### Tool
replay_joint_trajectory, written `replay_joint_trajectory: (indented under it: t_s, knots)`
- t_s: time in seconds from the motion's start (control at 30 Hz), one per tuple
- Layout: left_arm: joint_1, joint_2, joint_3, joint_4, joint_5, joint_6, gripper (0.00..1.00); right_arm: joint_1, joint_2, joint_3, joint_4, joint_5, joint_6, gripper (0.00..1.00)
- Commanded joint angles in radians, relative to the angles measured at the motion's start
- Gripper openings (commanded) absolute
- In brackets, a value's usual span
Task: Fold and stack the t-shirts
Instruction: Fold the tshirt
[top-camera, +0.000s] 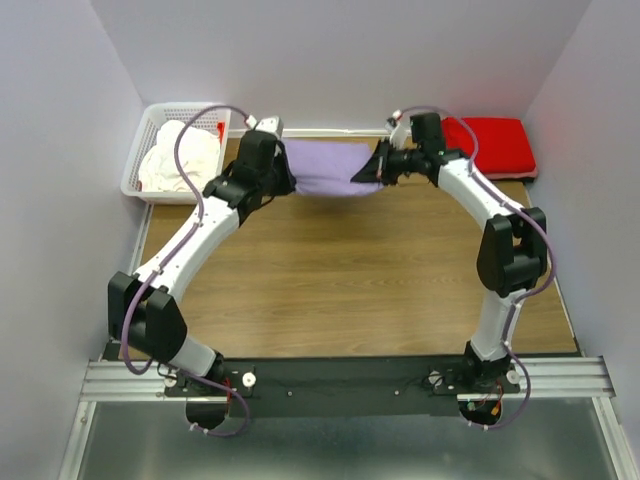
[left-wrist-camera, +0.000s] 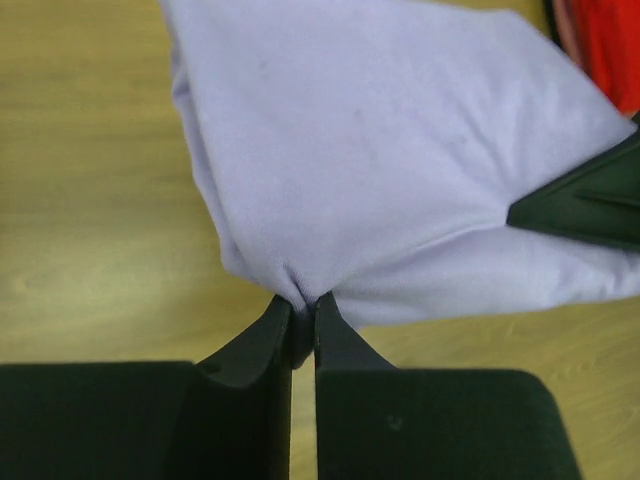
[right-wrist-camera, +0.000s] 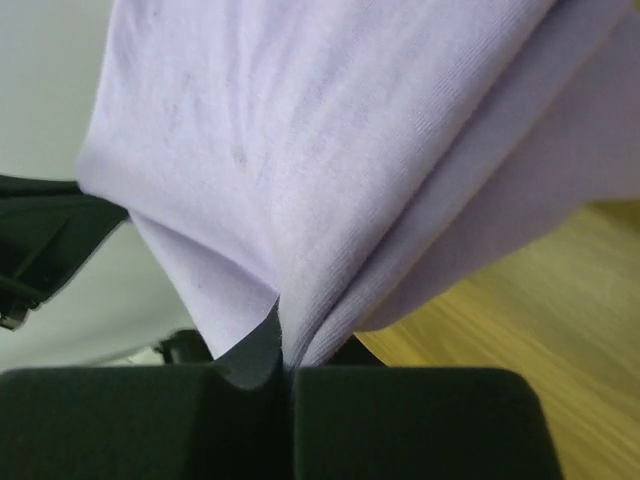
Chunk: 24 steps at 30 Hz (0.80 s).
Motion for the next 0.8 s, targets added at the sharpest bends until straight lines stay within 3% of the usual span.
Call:
replay_joint_trajectory:
  t_s: [0.0, 0.2, 0.4, 0.63, 0.7, 0.73, 0.77]
  knots:
    - [0.008, -0.048, -0.234, 0.029, 0.036, -0.013, 0.0, -0.004, -0.012, -0.227, -0.043, 0.022, -0.107, 0.0]
    - [-0.019, -0.096, -0.555, 0.115, 0.18, -0.096, 0.0, 0.0, -0.043, -0.56, -0.006, 0.046, -0.179, 0.0]
    - [-0.087, -0.116, -0.723, 0.147, 0.237, -0.163, 0.0, 0.002, -0.087, -0.737, 0.016, 0.092, -0.187, 0.01]
    - [-0.15, -0.15, -0.784, 0.156, 0.245, -0.225, 0.06, 0.002, -0.191, -0.866, 0.013, 0.155, -0.173, 0.21]
    - [-0.162, -0.159, -0.786, 0.147, 0.245, -0.239, 0.27, 0.002, -0.227, -0.884, 0.007, 0.164, -0.158, 0.33]
    - [-0.167, -0.174, -0.783, 0.143, 0.237, -0.245, 0.49, 0.002, -0.275, -0.895, -0.009, 0.186, -0.155, 0.36]
    - [-0.167, -0.186, -0.781, 0.127, 0.231, -0.248, 0.57, 0.002, -0.299, -0.895, -0.024, 0.206, -0.156, 0.39]
